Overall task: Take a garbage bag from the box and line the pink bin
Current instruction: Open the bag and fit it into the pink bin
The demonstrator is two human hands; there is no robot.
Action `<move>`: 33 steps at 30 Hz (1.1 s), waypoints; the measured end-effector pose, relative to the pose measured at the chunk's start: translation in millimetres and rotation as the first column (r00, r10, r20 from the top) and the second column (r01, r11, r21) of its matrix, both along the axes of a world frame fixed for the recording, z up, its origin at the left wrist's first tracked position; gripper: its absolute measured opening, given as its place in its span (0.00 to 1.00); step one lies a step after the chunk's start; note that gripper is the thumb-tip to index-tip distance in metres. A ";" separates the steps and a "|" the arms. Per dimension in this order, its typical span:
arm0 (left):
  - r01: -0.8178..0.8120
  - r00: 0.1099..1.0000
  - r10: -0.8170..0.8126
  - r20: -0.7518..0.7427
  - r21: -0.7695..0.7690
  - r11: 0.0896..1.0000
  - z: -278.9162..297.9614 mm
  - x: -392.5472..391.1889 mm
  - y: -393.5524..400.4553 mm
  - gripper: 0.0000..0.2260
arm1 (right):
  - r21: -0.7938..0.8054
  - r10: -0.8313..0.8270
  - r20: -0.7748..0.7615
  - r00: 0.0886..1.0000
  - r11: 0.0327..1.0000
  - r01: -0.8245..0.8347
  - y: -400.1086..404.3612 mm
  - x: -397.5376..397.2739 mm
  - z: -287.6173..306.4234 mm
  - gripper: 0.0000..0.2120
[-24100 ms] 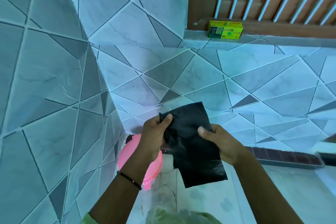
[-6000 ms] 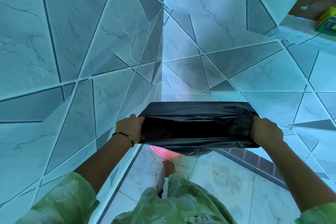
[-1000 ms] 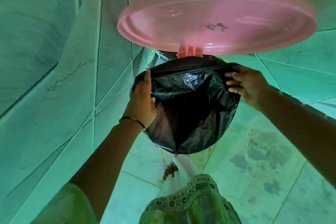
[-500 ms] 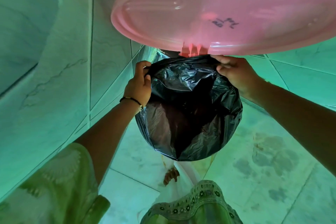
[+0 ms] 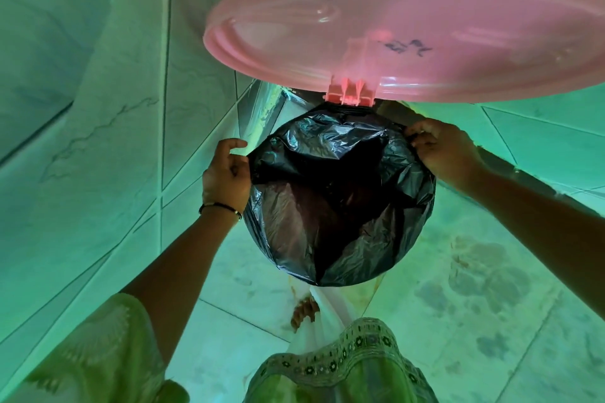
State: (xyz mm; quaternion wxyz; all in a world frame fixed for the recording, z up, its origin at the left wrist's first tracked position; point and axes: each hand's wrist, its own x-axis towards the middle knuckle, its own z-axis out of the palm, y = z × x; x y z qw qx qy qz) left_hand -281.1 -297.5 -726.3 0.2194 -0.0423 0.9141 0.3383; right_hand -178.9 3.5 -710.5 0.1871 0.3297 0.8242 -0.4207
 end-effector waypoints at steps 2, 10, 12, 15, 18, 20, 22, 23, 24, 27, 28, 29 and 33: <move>-0.024 0.998 0.022 -0.057 -0.037 0.999 3.2 10.0 -1.6 0.13 | 0.141 0.137 -0.044 0.990 0.981 -0.129 -5.7 11.8 5.7 0.20; -0.096 0.995 0.096 -0.009 -0.053 0.994 1.7 28.4 -15.5 0.12 | -0.020 -0.163 0.058 0.985 0.986 0.164 4.7 52.2 1.8 0.11; -0.150 0.989 0.151 0.008 -0.051 0.987 8.1 38.7 -16.9 0.14 | 0.083 -0.102 0.147 0.984 0.992 0.090 -1.5 66.0 2.7 0.11; -0.319 0.930 0.322 0.177 -0.048 0.947 16.8 60.6 -19.0 0.21 | 0.212 -0.086 0.165 0.982 0.976 0.050 -24.4 89.3 7.9 0.13; -0.647 0.639 0.548 0.540 -0.009 0.763 21.4 80.4 -17.2 0.18 | -0.070 -0.405 0.200 0.892 0.902 0.426 -54.4 109.8 13.9 0.21; -0.688 0.541 0.538 0.646 -0.028 0.725 26.2 93.0 -17.2 0.12 | -0.308 -0.643 0.287 0.710 0.640 0.704 -68.9 118.8 12.1 0.23; -0.648 0.571 0.508 0.645 -0.026 0.761 24.8 104.7 -22.0 0.05 | -0.376 -0.755 0.353 0.553 0.427 0.823 -77.6 127.3 9.6 0.18; -0.634 0.587 0.499 0.638 -0.021 0.773 20.6 108.3 -25.2 0.07 | -0.384 -0.786 0.373 0.492 0.352 0.854 -80.7 129.3 8.8 0.14; -0.628 0.592 0.488 0.641 -0.012 0.778 19.0 110.4 -27.3 0.08 | -0.392 -0.803 0.393 0.449 0.295 0.871 -84.0 131.9 7.5 0.09; -0.577 0.630 0.448 0.634 -0.004 0.817 17.7 114.1 -30.9 0.06 | -0.405 -0.781 0.450 0.433 0.253 0.879 -93.3 139.2 6.3 0.06; -0.556 0.644 0.434 0.629 -0.004 0.831 17.1 114.5 -30.3 0.06 | -0.383 -0.765 0.459 0.452 0.289 0.877 -94.7 140.9 6.1 0.07; -0.544 0.657 0.426 0.622 0.000 0.839 15.6 114.7 -28.7 0.06 | -0.344 -0.747 0.464 0.476 0.343 0.874 -95.2 142.1 6.1 0.07; -0.618 0.598 0.507 0.621 -0.045 0.785 8.8 114.3 -23.9 0.07 | -0.232 -0.722 0.490 0.489 0.433 0.871 -93.3 142.7 2.1 0.06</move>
